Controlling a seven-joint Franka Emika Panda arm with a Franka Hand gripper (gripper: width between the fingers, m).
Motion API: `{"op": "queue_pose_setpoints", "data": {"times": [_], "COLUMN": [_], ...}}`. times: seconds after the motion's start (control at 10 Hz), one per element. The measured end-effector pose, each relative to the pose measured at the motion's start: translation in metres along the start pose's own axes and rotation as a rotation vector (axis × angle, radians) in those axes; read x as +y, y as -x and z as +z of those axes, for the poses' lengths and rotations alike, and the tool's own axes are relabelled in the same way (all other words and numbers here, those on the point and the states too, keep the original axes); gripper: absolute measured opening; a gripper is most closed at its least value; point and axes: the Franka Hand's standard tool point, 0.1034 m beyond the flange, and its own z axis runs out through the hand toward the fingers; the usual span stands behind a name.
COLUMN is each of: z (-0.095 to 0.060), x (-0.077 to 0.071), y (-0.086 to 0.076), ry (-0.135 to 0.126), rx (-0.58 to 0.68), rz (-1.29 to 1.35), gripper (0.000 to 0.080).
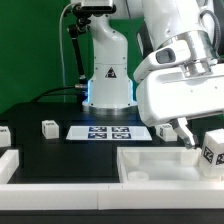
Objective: Assemble square table
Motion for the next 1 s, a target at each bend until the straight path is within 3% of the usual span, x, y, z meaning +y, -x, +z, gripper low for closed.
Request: {"op": "queue_pose_setpoints", "data": {"times": [0.6,0.8,0.9,1.0], "z": [0.000,-0.009,-0.008,-0.006], "x": [0.001,0.012,0.014,0.022], "y": [-0.001,-0.022,-0.025,-0.030], "ry": [0.000,-0.011,-0.027,-0.023], "rx": [-0.002,-0.055,-0.091,-0.090], "rz": [0.001,-0.002,0.000,0.005], "gripper": [0.0649,0.0649,0.0649,0.0649]}}
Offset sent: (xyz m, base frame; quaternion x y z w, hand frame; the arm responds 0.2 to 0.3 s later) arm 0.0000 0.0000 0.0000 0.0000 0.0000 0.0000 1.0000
